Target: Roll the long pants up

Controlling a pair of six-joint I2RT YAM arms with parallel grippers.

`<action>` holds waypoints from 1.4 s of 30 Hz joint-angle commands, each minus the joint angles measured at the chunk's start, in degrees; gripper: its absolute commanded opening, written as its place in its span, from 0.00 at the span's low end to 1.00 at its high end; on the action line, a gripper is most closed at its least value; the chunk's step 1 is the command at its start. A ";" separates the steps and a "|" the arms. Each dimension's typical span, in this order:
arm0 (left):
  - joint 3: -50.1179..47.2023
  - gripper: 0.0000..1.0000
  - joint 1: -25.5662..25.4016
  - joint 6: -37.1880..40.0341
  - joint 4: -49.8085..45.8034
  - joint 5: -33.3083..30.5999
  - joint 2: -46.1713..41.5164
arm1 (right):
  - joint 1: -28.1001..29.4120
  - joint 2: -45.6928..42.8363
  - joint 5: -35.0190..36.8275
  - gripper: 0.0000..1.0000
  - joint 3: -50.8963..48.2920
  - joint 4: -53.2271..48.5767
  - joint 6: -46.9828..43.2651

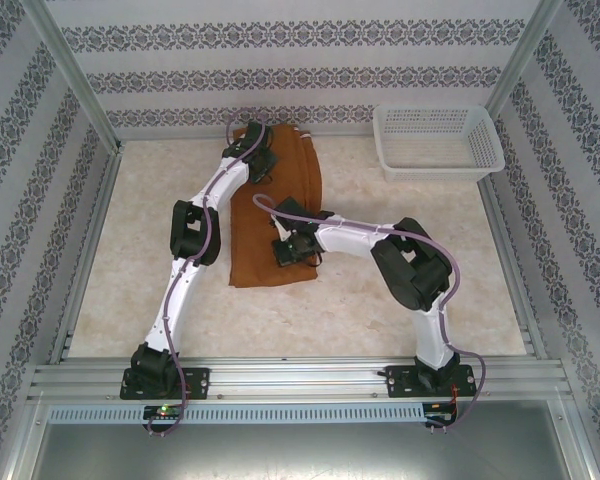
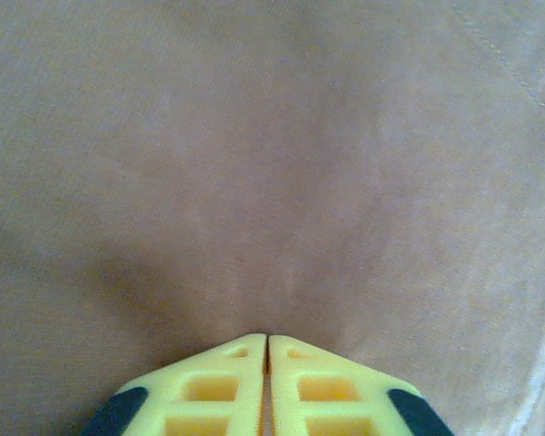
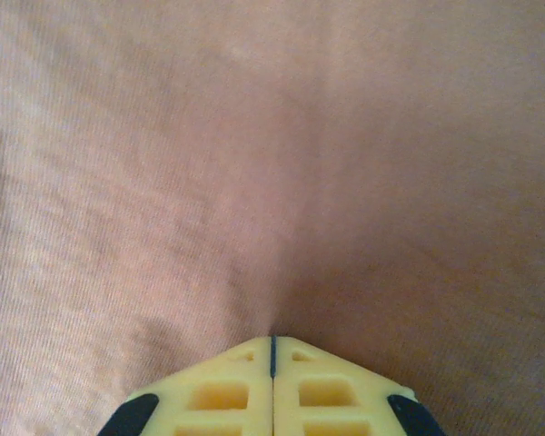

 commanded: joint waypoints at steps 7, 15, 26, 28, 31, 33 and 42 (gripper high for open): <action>-2.11 1.00 0.99 7.78 -4.79 2.04 -17.22 | 7.89 -18.41 19.24 0.85 2.94 -15.82 -25.61; -45.65 1.00 -0.04 0.44 1.17 -2.50 -51.42 | 10.96 -30.50 32.94 0.85 -13.44 -12.07 -33.48; -88.69 1.00 -11.97 -12.34 8.23 -3.91 -79.37 | 11.68 -25.67 37.04 0.85 -19.65 -3.65 -38.57; -91.18 1.00 -13.92 -14.30 7.05 -6.06 -82.29 | 11.84 -24.58 37.34 0.85 -18.95 -3.10 -38.73; -94.12 1.00 -15.98 -17.35 5.33 -7.91 -85.92 | 12.17 -23.04 36.72 0.85 -17.90 -3.03 -38.48; -95.70 1.00 -16.97 -19.25 4.46 -8.49 -87.85 | 12.54 -21.79 36.79 0.85 -17.41 -2.83 -38.59; -98.56 1.00 -18.26 -23.30 2.17 -11.75 -91.71 | 13.63 -15.50 36.41 0.84 -18.60 1.25 -39.91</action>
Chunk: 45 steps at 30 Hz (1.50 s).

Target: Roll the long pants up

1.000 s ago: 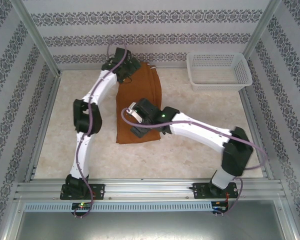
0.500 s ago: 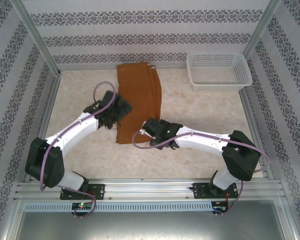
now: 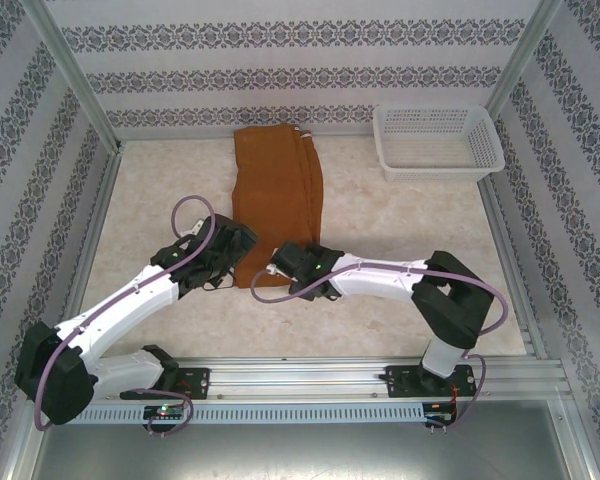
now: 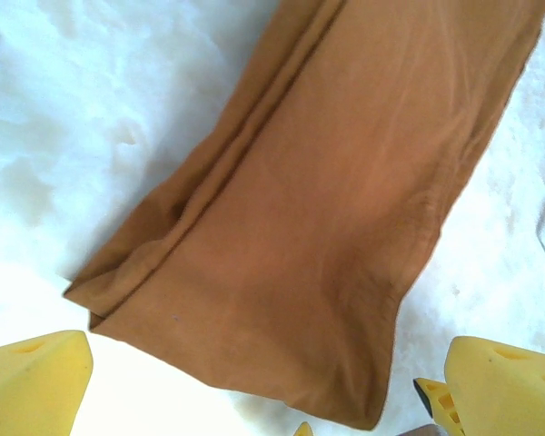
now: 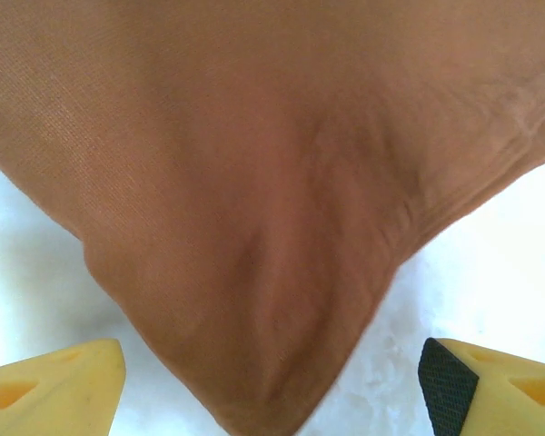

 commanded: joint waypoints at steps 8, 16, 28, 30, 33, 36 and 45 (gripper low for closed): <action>-1.42 1.00 -0.63 -4.55 -1.92 -3.10 -1.37 | -0.66 6.69 -2.40 0.17 0.94 4.64 -0.59; -1.74 1.00 -0.71 -5.96 -2.44 -4.66 -2.15 | -1.04 4.76 -10.08 0.00 11.04 -5.87 5.19; 0.12 1.00 -0.76 -6.23 -2.03 -4.33 -0.15 | -6.07 10.22 -28.19 0.00 28.43 -25.72 11.09; 0.11 1.00 -0.72 -6.37 -2.35 -5.12 -0.03 | -6.62 10.92 -30.18 0.00 28.68 -25.90 11.57; -0.13 1.00 -0.71 -7.51 -3.44 -6.10 0.42 | -7.57 10.87 -33.00 0.00 28.19 -25.14 13.13; -1.79 1.00 -0.89 -10.62 -3.22 -5.37 0.83 | -8.78 10.49 -35.67 0.00 28.35 -24.54 14.52; -5.39 1.00 -2.83 -17.93 1.55 -6.61 5.35 | -12.57 11.66 -43.27 0.00 30.74 -25.18 16.20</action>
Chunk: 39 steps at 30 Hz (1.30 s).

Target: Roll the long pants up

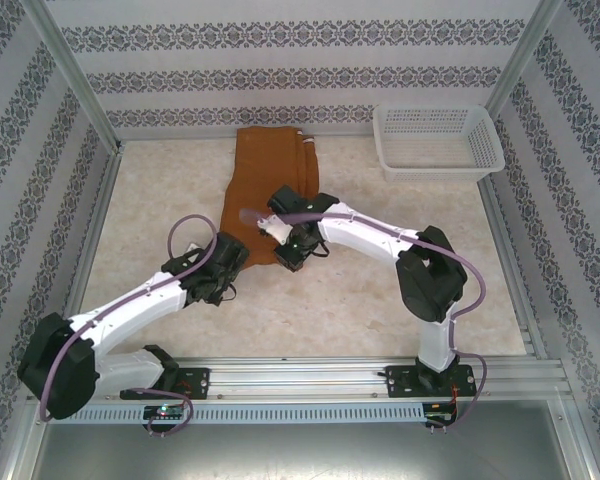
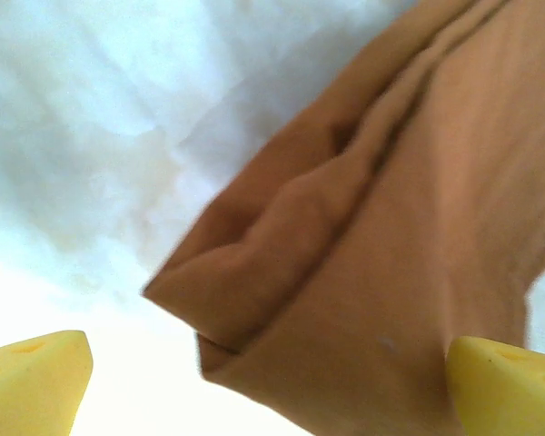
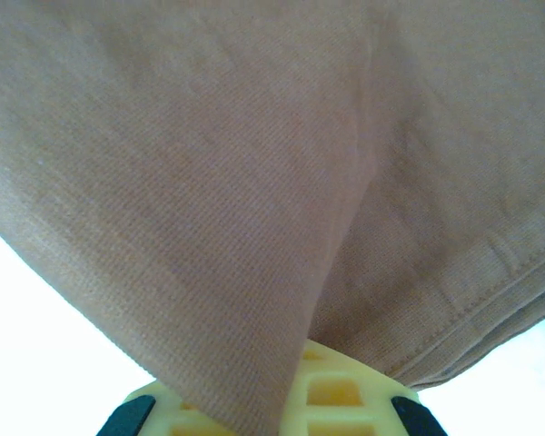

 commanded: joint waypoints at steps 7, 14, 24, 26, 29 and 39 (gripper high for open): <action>7.91 1.00 -0.86 -2.46 -0.52 -6.18 9.92 | -0.92 -0.41 -7.37 0.00 1.80 -0.50 2.80; 14.96 0.50 0.78 -0.32 -3.88 -15.09 15.98 | -1.22 -1.22 -7.93 0.00 0.88 -1.68 2.07; 25.43 0.00 5.69 1.99 -13.71 -15.82 25.14 | -6.44 5.91 -16.29 0.00 5.10 -7.58 0.40; 27.50 0.00 6.63 3.32 -15.25 -15.69 27.47 | -7.87 8.61 -17.42 0.00 7.36 -9.96 -0.24; 29.69 0.00 8.81 4.83 -16.65 -15.22 30.42 | -10.28 11.93 -18.08 0.00 10.20 -12.93 -1.30; 30.76 0.00 13.59 8.14 -16.44 -14.35 35.59 | -15.13 15.57 -11.81 0.22 11.74 -10.52 -1.00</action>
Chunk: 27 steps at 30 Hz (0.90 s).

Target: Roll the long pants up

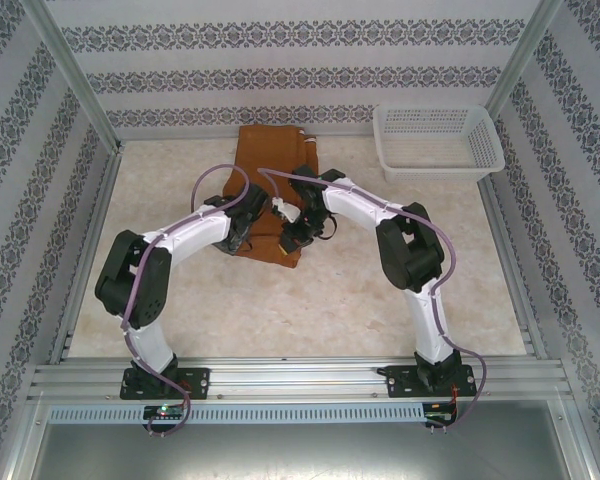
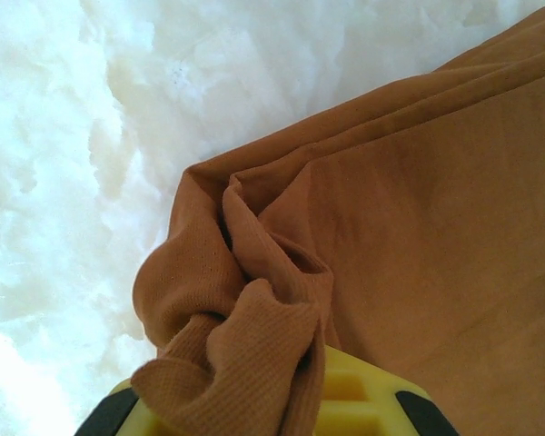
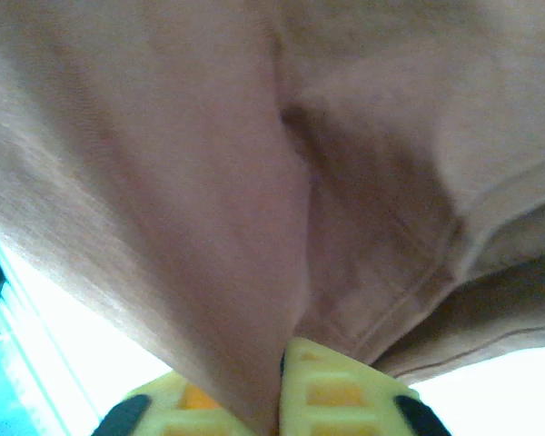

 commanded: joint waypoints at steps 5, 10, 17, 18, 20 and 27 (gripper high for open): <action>2.37 0.00 4.86 3.90 -5.62 -4.19 5.29 | -0.11 -10.42 19.26 0.75 -6.26 3.22 2.68; 3.99 0.00 4.78 4.46 -5.31 -3.01 6.84 | 8.34 -19.94 31.72 0.57 -10.61 6.44 3.42; 4.88 0.00 4.82 4.93 -5.12 -1.96 7.59 | 20.20 -20.56 41.38 0.00 -15.23 13.95 -0.73; 4.98 0.00 4.81 5.00 -5.22 -1.97 7.65 | 21.07 -19.55 43.13 0.00 -15.89 15.08 -1.25; 5.11 0.00 4.78 4.99 -5.31 -1.87 7.70 | 22.18 -17.90 45.42 0.00 -17.08 17.55 -2.07; 5.62 0.00 4.78 4.82 -5.40 -1.23 7.98 | 22.90 -12.53 49.90 0.71 -16.85 22.37 -5.56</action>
